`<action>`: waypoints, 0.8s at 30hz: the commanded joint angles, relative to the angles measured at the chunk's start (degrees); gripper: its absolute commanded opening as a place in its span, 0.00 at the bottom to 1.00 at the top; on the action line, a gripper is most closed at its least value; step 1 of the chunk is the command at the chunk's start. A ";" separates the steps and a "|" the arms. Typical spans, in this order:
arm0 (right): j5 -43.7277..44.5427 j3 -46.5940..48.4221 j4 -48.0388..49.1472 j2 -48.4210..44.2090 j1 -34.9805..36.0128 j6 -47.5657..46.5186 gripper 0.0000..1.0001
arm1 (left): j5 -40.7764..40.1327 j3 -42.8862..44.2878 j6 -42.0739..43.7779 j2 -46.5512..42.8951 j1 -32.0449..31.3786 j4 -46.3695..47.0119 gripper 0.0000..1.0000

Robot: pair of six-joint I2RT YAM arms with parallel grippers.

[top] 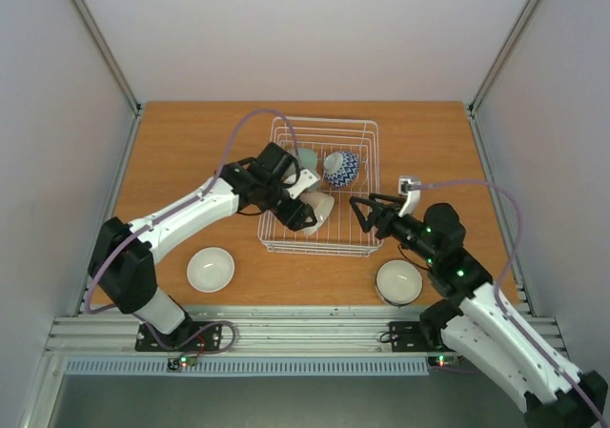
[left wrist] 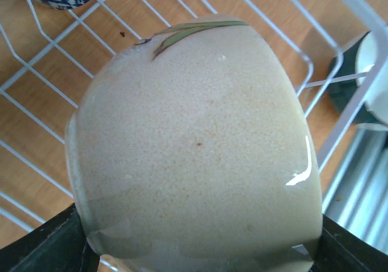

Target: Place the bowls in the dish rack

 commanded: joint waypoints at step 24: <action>3.97 6.70 -30.67 -31.02 0.10 -2.77 0.86 | -49.20 9.39 15.68 15.69 -19.61 17.62 0.00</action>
